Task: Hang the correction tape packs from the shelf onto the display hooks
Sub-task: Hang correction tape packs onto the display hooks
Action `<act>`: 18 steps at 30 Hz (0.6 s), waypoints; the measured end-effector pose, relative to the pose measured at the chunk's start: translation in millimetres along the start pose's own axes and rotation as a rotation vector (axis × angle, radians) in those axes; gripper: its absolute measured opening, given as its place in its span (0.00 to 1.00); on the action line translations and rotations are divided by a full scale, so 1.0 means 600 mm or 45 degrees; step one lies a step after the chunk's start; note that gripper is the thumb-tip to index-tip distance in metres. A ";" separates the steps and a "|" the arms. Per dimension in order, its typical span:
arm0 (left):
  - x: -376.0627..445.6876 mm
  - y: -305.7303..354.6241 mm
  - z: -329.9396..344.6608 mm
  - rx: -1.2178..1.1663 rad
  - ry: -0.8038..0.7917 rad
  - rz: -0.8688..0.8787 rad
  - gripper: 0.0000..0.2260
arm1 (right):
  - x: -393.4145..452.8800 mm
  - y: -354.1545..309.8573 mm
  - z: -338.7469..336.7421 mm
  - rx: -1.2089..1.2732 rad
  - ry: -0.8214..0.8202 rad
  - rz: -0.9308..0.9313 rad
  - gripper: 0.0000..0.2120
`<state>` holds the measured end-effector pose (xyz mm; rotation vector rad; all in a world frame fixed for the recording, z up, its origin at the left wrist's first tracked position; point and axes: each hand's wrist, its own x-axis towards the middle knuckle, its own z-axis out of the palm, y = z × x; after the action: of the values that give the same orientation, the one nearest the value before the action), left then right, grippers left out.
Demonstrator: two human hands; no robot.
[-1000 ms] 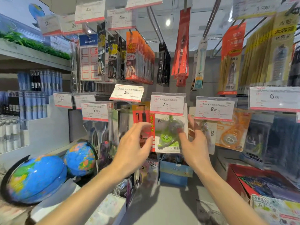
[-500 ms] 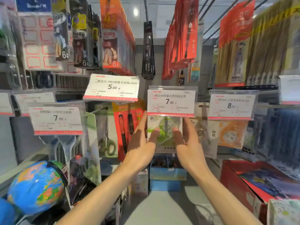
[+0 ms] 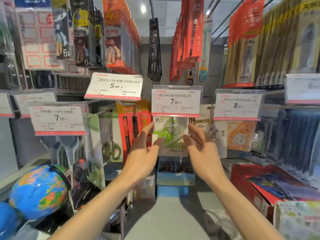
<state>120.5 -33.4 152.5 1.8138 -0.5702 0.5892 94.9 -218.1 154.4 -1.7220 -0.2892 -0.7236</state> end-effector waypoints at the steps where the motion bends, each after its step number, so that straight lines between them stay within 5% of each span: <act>1: -0.010 0.002 -0.003 0.050 0.016 -0.009 0.22 | -0.006 -0.001 -0.007 -0.012 -0.002 -0.002 0.17; 9: -0.097 -0.013 0.001 0.125 0.090 -0.132 0.08 | -0.084 0.012 -0.081 0.109 0.021 0.143 0.05; 18: -0.105 -0.070 0.131 0.371 -0.673 -0.214 0.06 | -0.189 0.072 -0.143 -0.202 0.123 0.352 0.07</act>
<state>108.7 -89.7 60.0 2.2870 -0.6975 0.0689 3.3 -290.9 62.3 -1.8247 0.0751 -0.6358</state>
